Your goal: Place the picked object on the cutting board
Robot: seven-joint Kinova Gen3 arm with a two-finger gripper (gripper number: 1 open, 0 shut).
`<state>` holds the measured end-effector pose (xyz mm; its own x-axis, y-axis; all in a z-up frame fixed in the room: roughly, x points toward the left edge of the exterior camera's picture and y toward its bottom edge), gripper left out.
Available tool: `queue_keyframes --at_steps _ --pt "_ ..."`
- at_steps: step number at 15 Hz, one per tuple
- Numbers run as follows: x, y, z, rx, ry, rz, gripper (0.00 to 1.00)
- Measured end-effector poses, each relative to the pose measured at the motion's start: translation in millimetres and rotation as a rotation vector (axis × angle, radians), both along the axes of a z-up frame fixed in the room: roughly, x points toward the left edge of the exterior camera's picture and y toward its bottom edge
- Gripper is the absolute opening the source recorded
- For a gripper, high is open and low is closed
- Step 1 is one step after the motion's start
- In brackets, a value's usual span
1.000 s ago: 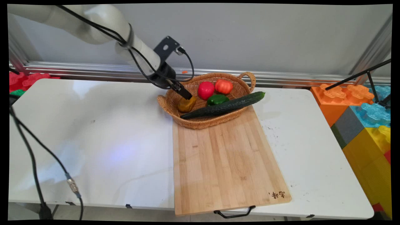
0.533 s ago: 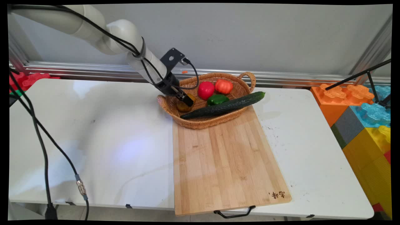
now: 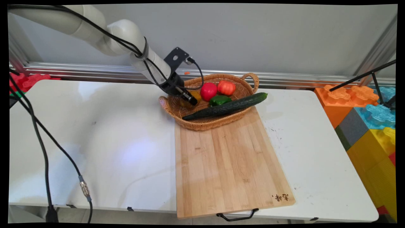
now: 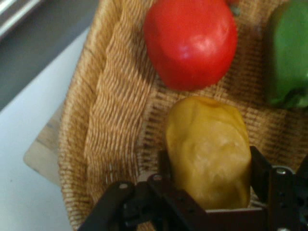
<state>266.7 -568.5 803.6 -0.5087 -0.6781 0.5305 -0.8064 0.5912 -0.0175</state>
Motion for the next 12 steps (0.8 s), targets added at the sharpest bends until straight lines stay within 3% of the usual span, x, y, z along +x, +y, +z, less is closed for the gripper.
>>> queue_keyframes --at_steps 7,9,12 --pt "-33 27 61 -0.117 0.081 -0.078 0.00" --pt "-53 39 73 -0.121 0.115 -0.123 0.00" --pt "-84 65 79 -0.075 0.150 -0.203 0.00"
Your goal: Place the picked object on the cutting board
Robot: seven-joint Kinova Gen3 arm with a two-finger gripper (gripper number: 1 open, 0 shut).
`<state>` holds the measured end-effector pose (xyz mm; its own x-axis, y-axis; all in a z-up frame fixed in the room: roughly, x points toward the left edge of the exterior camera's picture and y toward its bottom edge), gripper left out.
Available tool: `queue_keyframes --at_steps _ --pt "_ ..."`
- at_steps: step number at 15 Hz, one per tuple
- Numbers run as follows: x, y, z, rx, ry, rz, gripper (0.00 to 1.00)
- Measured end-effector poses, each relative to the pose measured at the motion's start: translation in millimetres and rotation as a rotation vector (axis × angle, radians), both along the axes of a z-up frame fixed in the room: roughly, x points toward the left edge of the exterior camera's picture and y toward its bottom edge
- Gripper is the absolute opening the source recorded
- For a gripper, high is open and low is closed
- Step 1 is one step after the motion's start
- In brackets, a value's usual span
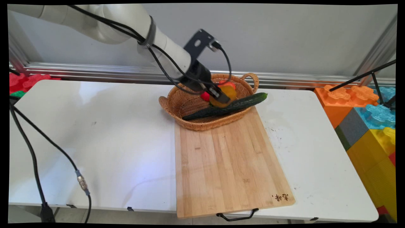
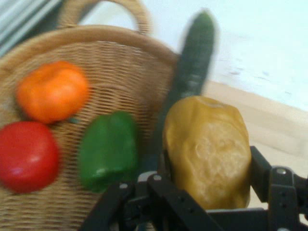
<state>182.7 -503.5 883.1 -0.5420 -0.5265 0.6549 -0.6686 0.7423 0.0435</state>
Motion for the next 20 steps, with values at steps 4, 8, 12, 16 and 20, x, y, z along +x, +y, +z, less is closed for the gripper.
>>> queue_keyframes --at_steps 4,8,12,16,20 --pt "-29 29 -18 0.072 -0.020 -0.087 0.00" --pt "-45 39 -48 0.102 -0.041 -0.129 0.00" --pt "-56 43 -78 0.123 -0.054 -0.153 0.00" --pt "-65 44 -102 0.126 -0.061 -0.177 0.00" --pt "-71 45 -109 0.112 -0.060 -0.198 1.00"
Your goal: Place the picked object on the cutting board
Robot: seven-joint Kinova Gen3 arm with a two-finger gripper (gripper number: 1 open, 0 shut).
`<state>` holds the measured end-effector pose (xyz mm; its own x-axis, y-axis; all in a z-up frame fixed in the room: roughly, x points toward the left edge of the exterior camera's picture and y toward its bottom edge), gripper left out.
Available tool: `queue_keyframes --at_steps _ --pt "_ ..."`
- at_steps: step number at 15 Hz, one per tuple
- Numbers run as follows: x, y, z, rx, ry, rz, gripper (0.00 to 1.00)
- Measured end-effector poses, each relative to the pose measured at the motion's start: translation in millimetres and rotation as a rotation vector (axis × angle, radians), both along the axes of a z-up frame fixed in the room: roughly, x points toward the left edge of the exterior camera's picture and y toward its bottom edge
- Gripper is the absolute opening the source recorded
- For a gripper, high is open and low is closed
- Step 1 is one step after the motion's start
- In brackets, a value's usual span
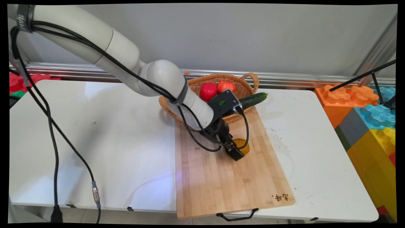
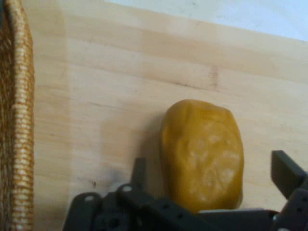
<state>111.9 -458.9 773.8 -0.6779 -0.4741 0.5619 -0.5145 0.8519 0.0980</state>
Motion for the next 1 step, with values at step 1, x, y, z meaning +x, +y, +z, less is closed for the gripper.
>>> queue_keyframes --at_steps 1 --pt "-1.2 -0.2 1.8 -0.007 0.002 -0.002 1.00"
